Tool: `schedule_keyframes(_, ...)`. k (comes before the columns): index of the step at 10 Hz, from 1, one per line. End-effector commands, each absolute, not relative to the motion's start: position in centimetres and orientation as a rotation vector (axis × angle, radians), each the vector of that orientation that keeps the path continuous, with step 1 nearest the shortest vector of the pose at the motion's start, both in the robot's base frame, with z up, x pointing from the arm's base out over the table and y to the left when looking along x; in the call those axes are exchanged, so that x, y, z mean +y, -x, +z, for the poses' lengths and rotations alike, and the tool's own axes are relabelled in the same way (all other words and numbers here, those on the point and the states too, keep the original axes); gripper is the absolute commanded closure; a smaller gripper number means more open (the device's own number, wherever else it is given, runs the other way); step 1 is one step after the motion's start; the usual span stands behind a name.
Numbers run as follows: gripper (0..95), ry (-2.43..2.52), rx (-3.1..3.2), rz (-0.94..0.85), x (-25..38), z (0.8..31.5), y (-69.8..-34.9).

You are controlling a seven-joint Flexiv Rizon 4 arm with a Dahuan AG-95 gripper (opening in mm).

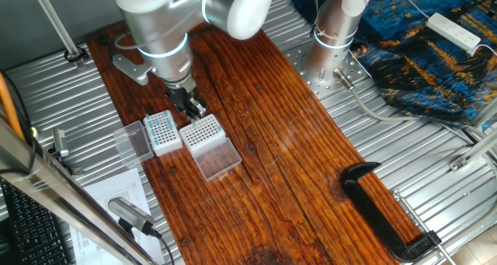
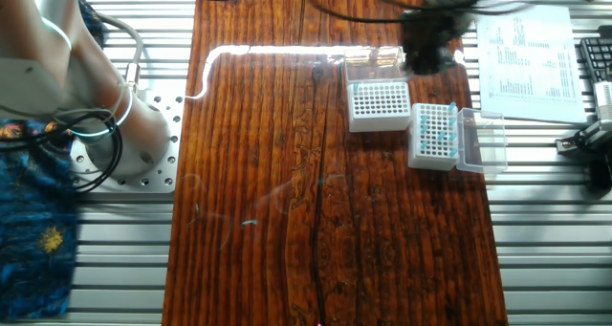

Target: Transfer all medium pipette tips from one holder to another

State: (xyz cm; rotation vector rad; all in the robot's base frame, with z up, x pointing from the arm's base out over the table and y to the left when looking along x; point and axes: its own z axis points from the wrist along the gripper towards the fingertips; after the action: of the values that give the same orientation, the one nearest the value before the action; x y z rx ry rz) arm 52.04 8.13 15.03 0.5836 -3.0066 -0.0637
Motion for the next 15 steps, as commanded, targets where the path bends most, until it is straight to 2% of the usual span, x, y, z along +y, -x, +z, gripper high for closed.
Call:
schedule_keyframes(1,95.0,-0.589,-3.007,-0.065,8.3,14.4,-51.3)
schedule_keyframes(7,95.0,-0.572,-2.996,-0.06,9.1,13.0,-49.5)
schedule_keyframes(15,95.0,-0.584,-2.986,-0.061,9.0,12.8,-48.4)
